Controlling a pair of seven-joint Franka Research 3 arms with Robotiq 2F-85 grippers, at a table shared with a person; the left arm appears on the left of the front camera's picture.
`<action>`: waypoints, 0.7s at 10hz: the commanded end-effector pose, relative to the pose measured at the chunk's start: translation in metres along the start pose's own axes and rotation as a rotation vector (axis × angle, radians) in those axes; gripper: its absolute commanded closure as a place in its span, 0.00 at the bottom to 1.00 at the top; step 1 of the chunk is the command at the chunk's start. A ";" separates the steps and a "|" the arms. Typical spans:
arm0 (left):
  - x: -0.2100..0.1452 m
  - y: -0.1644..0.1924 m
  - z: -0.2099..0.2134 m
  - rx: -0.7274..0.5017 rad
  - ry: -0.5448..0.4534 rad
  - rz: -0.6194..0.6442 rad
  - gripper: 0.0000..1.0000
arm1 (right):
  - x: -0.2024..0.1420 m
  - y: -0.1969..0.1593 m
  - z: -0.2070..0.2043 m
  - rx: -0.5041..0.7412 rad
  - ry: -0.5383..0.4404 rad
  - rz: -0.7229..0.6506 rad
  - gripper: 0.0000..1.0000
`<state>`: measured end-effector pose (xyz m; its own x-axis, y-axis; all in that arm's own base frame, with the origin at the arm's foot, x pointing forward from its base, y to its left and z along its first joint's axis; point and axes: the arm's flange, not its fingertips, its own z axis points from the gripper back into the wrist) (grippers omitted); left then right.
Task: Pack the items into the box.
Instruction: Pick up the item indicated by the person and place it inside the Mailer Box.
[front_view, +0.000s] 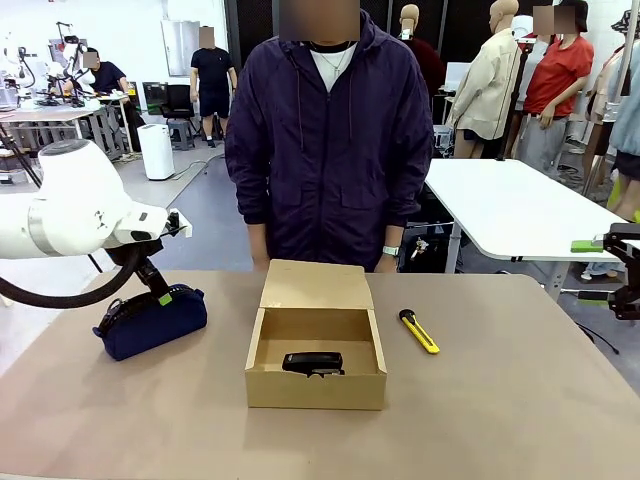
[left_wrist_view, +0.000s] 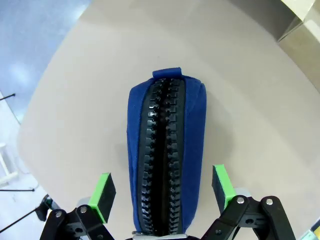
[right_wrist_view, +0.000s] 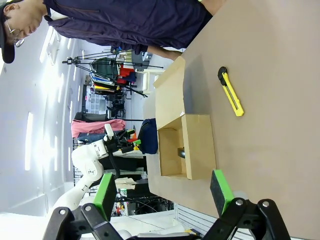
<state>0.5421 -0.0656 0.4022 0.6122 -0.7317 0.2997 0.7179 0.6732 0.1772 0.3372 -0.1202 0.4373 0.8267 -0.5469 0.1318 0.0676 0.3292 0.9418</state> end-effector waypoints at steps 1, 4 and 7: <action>0.003 0.003 0.003 -0.004 0.001 0.040 0.00 | 0.001 0.003 0.003 -0.002 0.007 -0.005 0.00; -0.006 0.019 0.003 -0.042 0.075 0.001 0.00 | 0.001 0.003 0.003 -0.002 0.007 -0.005 0.00; 0.008 0.042 0.001 -0.128 0.136 -0.127 0.00 | 0.001 0.003 0.003 -0.002 0.007 -0.005 0.00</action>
<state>0.5608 -0.0452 0.4072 0.5990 -0.7789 0.1858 0.7800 0.6201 0.0846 0.3372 -0.1202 0.4373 0.8268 -0.5469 0.1319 0.0675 0.3292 0.9418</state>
